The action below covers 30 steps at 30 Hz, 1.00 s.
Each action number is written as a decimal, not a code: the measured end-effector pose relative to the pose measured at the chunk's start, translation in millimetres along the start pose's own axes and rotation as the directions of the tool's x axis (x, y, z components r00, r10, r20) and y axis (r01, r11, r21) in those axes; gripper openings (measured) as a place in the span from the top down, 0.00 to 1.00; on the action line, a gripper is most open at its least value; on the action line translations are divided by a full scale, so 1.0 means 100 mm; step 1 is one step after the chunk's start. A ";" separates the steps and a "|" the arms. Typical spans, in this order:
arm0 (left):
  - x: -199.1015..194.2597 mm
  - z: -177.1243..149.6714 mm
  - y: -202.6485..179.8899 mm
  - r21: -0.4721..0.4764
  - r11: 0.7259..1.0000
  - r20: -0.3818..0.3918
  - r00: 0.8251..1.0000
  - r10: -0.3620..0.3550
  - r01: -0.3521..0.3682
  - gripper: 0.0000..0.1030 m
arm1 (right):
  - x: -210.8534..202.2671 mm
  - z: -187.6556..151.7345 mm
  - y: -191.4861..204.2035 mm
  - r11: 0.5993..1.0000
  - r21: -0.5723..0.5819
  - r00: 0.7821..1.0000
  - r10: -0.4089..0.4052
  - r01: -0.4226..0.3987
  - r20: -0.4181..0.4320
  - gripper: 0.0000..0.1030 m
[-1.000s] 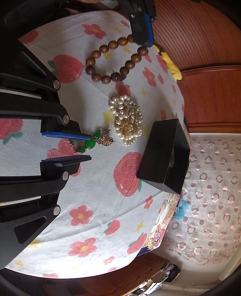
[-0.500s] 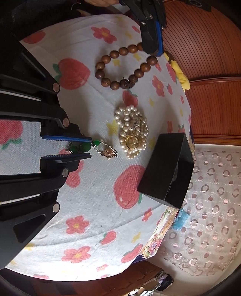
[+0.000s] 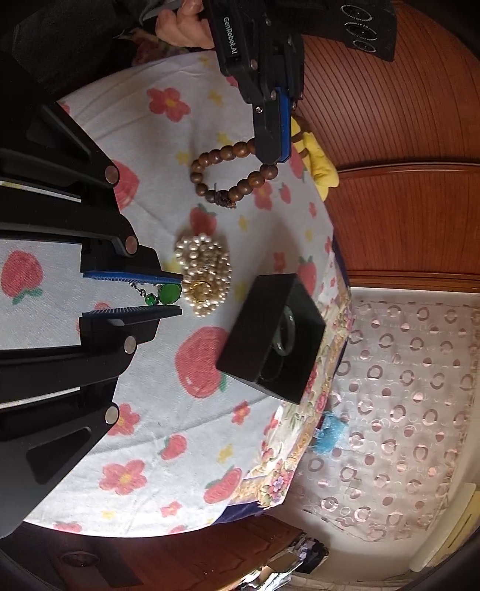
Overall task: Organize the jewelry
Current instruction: 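Carry the bead bracelet and green pendant chain over the black box with both tools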
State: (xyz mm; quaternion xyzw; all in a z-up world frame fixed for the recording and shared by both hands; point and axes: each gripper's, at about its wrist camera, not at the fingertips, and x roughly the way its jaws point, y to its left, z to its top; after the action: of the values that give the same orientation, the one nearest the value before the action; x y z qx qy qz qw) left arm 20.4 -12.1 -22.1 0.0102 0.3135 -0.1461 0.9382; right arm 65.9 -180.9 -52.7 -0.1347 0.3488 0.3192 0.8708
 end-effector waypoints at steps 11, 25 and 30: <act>-0.06 0.25 0.03 0.012 1.000 0.056 0.998 0.009 -0.010 0.88 | -0.18 0.33 -0.13 0.999 -0.007 0.997 -0.036 0.036 0.074 0.88; 0.03 0.60 0.09 0.026 0.999 0.106 0.994 0.022 -0.025 0.88 | 0.10 0.90 -0.49 0.997 0.046 0.990 -0.074 0.069 0.118 0.87; 0.10 0.75 0.09 0.029 0.999 0.117 0.992 0.040 -0.043 0.88 | 0.24 1.05 -0.60 0.995 0.075 0.990 -0.069 0.060 0.126 0.87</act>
State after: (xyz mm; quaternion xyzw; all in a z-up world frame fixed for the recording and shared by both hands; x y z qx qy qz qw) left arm 75.0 -14.5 31.5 0.0228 0.2559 -0.1317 0.9574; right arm 173.2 -167.6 7.0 -0.0942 0.2985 0.2861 0.9056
